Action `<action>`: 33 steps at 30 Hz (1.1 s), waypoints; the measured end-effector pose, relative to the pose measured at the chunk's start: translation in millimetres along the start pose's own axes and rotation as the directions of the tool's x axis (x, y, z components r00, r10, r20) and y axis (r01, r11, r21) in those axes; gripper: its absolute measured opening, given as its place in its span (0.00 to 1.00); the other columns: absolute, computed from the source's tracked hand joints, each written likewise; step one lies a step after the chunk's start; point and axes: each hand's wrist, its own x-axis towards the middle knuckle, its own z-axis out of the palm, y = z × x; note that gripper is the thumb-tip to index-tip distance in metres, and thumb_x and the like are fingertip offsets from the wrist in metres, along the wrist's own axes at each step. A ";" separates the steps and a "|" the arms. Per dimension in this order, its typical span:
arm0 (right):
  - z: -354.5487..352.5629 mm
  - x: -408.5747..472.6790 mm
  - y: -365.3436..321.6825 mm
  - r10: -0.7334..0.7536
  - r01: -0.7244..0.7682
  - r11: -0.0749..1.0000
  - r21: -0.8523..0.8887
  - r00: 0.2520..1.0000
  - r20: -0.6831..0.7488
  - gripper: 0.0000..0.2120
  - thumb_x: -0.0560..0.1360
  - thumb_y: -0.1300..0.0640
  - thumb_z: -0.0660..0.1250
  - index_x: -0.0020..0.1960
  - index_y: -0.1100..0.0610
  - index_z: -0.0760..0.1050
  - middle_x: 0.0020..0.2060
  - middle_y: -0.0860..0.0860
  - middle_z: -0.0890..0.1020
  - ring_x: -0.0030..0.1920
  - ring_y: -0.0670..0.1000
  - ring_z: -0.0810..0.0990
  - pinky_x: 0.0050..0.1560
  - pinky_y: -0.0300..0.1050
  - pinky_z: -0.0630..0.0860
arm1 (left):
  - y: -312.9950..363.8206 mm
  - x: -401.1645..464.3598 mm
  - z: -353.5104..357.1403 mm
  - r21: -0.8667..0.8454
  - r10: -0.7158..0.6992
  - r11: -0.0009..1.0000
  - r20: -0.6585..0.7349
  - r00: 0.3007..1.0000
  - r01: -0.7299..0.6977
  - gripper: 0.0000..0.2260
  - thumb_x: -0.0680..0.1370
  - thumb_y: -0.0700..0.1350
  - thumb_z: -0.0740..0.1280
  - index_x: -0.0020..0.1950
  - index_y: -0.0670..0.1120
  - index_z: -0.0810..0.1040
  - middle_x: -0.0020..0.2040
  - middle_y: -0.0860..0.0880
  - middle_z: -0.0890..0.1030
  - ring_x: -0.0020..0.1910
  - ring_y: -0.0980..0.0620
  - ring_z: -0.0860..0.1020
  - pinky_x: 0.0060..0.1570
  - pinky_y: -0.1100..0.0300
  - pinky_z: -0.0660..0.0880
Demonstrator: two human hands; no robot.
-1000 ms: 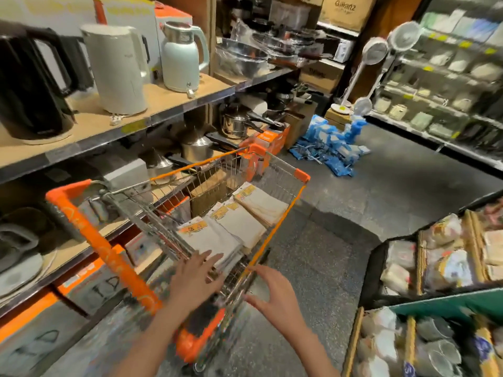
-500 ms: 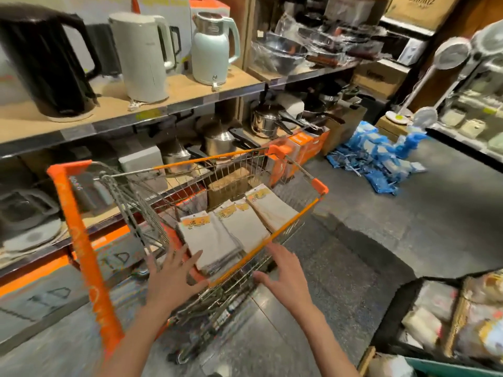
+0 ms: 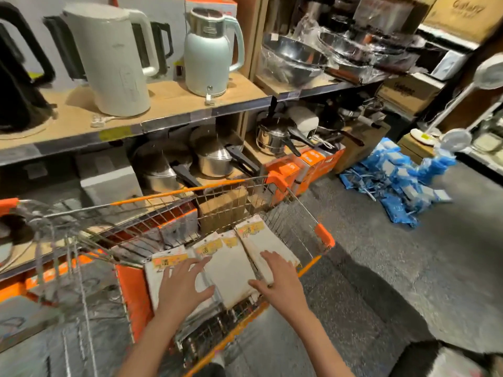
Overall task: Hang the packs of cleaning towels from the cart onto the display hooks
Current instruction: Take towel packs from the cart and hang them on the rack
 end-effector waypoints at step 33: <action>140.5 345.3 229.5 0.137 -0.318 0.853 0.414 0.901 0.410 0.38 0.65 0.64 0.77 0.71 0.60 0.63 0.53 0.44 0.74 0.48 0.33 0.78 0.42 0.18 0.67 | 89.6 265.5 237.1 -0.636 -0.455 0.608 0.211 0.865 0.475 0.35 0.74 0.48 0.73 0.76 0.58 0.57 0.77 0.52 0.58 0.75 0.51 0.59 0.63 0.62 0.62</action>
